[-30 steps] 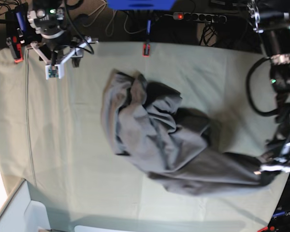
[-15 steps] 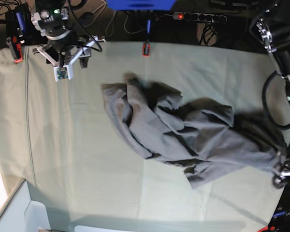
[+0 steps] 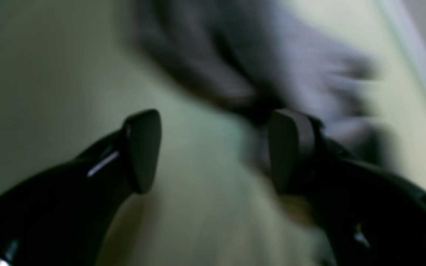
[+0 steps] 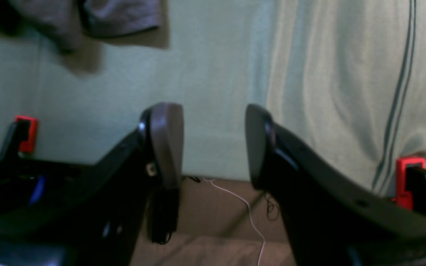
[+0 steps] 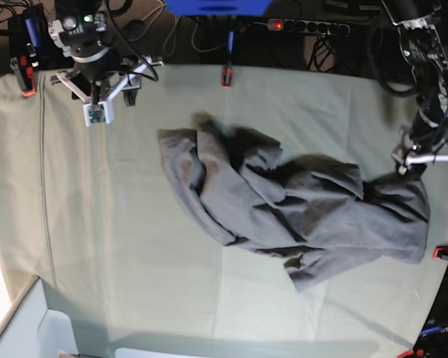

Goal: Layout the t-shirt on the table in an organized manner, then fold the t-shirt properly
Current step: 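Drag the grasped shirt edge away from the pile with the left gripper, then grasp the opposite side of the shirt with the right gripper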

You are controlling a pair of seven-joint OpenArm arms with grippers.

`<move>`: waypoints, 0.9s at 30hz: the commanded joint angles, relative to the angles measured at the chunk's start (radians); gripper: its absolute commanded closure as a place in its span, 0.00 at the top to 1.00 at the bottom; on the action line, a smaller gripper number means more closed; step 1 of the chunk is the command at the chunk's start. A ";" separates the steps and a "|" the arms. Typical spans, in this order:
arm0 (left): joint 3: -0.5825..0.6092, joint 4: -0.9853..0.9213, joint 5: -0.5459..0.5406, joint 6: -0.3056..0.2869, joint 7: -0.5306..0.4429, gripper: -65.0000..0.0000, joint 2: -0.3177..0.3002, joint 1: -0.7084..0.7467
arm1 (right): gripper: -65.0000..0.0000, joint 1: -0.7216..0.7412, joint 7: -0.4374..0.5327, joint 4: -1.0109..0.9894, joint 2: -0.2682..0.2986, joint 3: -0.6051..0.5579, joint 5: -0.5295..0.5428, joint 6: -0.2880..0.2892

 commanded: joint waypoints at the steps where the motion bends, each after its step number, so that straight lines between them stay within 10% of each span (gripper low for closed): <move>1: -0.003 -0.021 0.001 -0.017 -0.018 0.67 -0.008 -0.024 | 0.43 -0.003 0.016 0.014 0.003 0.001 -0.001 0.003; 19: 0.019 -0.553 0.054 -0.019 -0.107 0.64 -0.019 -0.367 | 0.43 -0.012 0.016 0.013 0.024 0.010 -0.001 0.003; 24: 0.135 -0.555 0.094 -0.017 -0.202 0.07 -0.030 -0.357 | 0.43 -0.009 0.016 0.013 0.026 0.010 -0.003 0.003; 27: 0.124 -0.497 0.055 -0.010 -0.160 0.04 -0.031 -0.302 | 0.43 0.000 0.016 0.013 0.026 0.010 -0.003 0.003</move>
